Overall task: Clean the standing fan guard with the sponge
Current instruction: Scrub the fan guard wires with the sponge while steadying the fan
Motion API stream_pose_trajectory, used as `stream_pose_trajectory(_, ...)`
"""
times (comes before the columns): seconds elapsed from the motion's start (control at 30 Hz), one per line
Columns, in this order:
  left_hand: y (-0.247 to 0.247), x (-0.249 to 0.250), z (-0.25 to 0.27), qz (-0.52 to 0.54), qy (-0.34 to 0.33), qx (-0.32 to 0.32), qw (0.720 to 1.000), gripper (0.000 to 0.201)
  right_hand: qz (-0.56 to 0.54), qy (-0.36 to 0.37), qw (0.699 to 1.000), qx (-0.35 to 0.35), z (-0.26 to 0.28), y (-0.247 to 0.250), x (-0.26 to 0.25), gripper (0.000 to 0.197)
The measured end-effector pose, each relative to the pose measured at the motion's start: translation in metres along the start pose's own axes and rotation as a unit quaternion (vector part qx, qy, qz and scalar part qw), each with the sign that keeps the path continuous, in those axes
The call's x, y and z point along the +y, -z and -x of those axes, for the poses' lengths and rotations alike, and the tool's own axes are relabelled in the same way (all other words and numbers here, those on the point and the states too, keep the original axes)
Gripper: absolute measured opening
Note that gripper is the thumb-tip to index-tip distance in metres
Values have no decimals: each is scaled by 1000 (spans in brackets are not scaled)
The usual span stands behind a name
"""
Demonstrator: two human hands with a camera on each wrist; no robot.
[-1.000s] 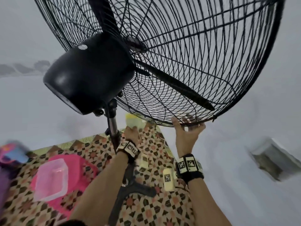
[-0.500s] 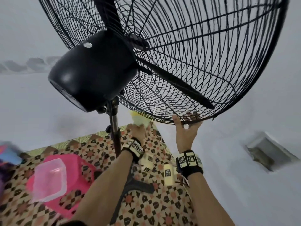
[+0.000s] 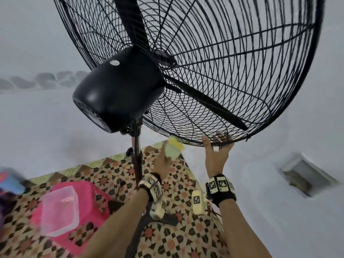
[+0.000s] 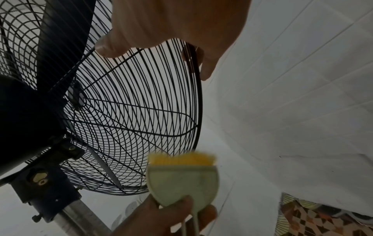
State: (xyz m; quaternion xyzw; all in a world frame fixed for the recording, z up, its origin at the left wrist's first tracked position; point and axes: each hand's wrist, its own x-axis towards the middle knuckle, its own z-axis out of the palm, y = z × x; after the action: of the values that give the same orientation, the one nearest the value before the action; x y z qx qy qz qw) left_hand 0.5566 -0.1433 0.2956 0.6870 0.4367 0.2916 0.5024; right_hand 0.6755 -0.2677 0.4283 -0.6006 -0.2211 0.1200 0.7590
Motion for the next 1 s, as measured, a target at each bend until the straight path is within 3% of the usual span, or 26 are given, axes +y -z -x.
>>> stream_pose_trajectory(0.07, -5, -8, 19, 2, -30, -50, 998, 38, 3, 3, 1000, 0, -1, 0, 0, 107)
stream_pose_trajectory(0.17, 24, -10, 3, 82, 47, 57, 994, 35, 10, 4, 1000, -2, -1, 3, 3, 109)
stream_pose_trajectory(0.27, 46, -1, -25, 63, 99, 133, 984, 41, 5, -2, 1000, 2, -1, 3, 6, 115)
stream_pose_trajectory(0.33, 35, 13, -19, 38, 69, 122, 989, 35, 5, -13, 1000, 5, -1, 2, 7, 116)
stream_pose_trajectory(0.47, 10, 18, 33, -15, -35, -2, 999, 30, 18, -10, 1000, 9, -4, 1, 8, 108)
stream_pose_trajectory(0.6, 49, 16, 6, 42, 85, 91, 991, 20, 23, -14, 1000, 7, -3, 3, 10, 111)
stream_pose_trajectory(0.67, 60, 21, -10, 94, 99, 117, 984, 23, 28, -16, 999, 10, -2, 4, 9, 112)
stream_pose_trajectory(0.87, 28, 31, 37, 21, 32, 23, 999, 36, 41, -33, 999, 13, -2, 2, 7, 113)
stream_pose_trajectory(0.93, 44, 39, 36, 55, 25, 70, 996, 22, 41, -39, 998, 9, -1, 5, 7, 114)
stream_pose_trajectory(1.0, 62, 55, 22, 180, 53, 142, 972, 44, 50, -38, 998, 12, 0, 5, 6, 114)
